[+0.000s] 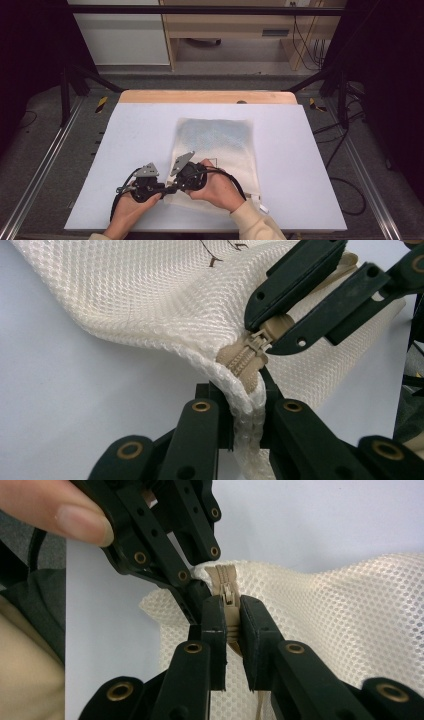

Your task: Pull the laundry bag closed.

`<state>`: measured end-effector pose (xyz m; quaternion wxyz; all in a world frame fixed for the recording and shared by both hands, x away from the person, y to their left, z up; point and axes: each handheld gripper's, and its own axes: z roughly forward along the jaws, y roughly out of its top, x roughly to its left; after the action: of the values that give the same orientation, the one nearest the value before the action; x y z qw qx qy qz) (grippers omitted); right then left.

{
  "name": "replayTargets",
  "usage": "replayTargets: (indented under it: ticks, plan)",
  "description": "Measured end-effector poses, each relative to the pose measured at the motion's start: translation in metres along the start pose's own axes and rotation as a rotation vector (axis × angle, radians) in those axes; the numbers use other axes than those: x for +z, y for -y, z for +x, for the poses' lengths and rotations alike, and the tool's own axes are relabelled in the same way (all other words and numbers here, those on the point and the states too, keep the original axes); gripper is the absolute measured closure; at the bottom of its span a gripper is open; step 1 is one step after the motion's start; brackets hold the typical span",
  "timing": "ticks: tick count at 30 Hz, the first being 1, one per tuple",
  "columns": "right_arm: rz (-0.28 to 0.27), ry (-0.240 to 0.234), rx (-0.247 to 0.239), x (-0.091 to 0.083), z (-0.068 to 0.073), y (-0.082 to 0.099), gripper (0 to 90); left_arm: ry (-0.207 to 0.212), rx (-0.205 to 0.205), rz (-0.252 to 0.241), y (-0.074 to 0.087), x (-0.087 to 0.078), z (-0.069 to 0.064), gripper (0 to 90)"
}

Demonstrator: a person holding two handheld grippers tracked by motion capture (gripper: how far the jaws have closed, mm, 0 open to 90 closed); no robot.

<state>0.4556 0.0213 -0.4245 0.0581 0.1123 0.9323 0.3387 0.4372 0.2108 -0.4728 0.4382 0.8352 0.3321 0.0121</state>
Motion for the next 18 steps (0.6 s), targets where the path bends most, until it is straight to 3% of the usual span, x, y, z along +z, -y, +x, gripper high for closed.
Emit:
replayTargets:
  ticks: [18]
  plan:
    - [0.019, -0.007, 0.001, -0.0039, -0.0035, 0.0056, 82.1, -0.011, 0.027, -0.002, -0.0022, -0.0009, -0.0035, 84.0]
